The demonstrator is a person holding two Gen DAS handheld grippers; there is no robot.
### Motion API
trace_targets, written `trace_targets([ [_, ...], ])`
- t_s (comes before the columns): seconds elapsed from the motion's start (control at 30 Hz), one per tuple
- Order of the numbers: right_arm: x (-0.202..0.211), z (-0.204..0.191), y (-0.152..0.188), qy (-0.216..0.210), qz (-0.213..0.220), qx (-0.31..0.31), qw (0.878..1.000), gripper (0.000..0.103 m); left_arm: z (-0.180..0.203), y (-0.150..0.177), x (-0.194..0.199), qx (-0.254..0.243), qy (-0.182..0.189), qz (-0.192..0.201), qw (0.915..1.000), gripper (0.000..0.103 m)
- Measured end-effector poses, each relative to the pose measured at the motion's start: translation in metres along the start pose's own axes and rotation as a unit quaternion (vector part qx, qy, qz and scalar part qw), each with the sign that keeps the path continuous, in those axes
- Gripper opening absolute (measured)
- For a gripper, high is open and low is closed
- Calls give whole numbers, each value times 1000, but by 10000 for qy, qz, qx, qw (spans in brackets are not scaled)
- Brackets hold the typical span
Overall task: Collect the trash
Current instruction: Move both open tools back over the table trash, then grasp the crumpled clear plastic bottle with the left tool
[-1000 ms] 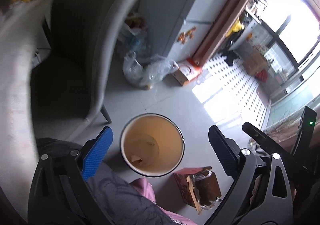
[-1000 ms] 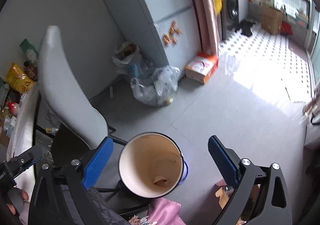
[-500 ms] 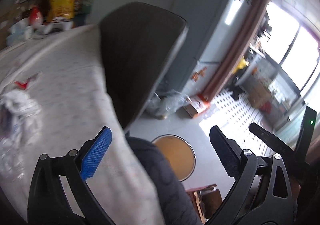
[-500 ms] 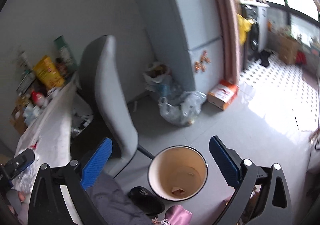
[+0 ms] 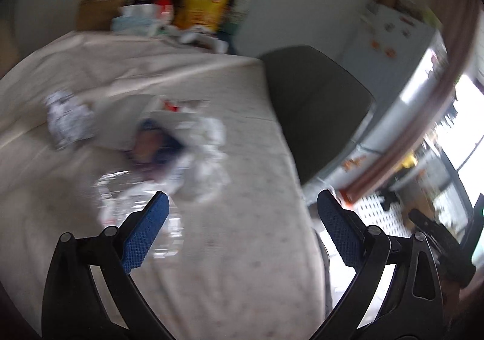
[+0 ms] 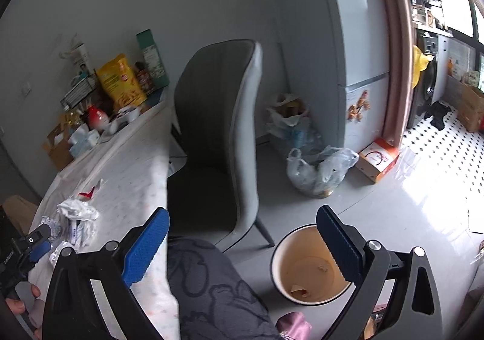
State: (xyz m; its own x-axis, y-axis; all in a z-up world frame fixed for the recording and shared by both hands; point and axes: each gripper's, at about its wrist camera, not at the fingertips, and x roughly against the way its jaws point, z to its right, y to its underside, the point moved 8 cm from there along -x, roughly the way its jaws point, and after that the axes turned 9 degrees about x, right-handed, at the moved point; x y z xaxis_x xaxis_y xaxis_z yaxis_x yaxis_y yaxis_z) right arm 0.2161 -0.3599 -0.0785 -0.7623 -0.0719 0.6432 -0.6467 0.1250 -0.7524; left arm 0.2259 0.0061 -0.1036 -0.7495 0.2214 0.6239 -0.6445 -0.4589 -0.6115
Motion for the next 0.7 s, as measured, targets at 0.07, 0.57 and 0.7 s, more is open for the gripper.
trace_targets([
  [0.07,-3,-11,1,-36,-44,131,9999,95,-20,-4,8,189,-152,184,9995,97],
  [0.57,-30,-113,2,-868,-130,925,9918,95,-103,7,1,1154,-685,305,9905,97],
  [0.7,-31,-143,4,-1199,-125,1078,9868,95,-109,13,-12,1427,-627,115,9877,94],
])
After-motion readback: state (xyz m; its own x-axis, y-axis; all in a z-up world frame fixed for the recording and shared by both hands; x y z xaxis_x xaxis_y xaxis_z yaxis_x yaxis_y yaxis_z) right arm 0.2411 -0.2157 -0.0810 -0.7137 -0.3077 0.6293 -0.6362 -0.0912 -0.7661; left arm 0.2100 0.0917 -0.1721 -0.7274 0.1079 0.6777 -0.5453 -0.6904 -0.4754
